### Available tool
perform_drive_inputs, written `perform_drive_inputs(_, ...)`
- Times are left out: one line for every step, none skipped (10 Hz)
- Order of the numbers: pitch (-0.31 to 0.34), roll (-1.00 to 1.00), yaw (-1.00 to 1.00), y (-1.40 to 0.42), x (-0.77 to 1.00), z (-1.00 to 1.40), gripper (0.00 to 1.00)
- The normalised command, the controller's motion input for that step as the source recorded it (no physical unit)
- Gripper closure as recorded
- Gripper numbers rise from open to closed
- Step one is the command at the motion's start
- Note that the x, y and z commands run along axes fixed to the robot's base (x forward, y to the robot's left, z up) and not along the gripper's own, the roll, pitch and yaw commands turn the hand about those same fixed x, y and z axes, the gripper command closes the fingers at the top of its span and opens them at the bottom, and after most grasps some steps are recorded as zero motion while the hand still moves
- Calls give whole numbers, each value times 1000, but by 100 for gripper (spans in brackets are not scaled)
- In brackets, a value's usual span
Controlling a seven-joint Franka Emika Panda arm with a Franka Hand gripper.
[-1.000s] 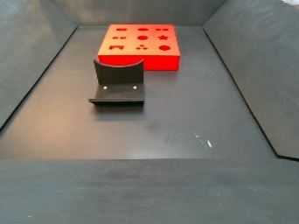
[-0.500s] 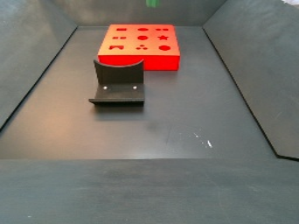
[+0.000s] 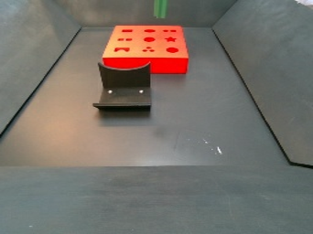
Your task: Insert the star object.
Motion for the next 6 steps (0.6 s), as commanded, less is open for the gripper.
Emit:
perform_drive_inputs(16,0,0,23,0,-211,100)
perform_drive_inputs(0,-74,237,0,-97,-423,100)
perform_drive_inputs(0,-36,494,0,-157,-454,100)
perform_drive_inputs(4,-84,323,0,-237,-511,100)
perform_drive_inputs(26,-37,449,0,-283,-460,100)
perform_drive_inputs(43,0,474,0,-249,-369,100)
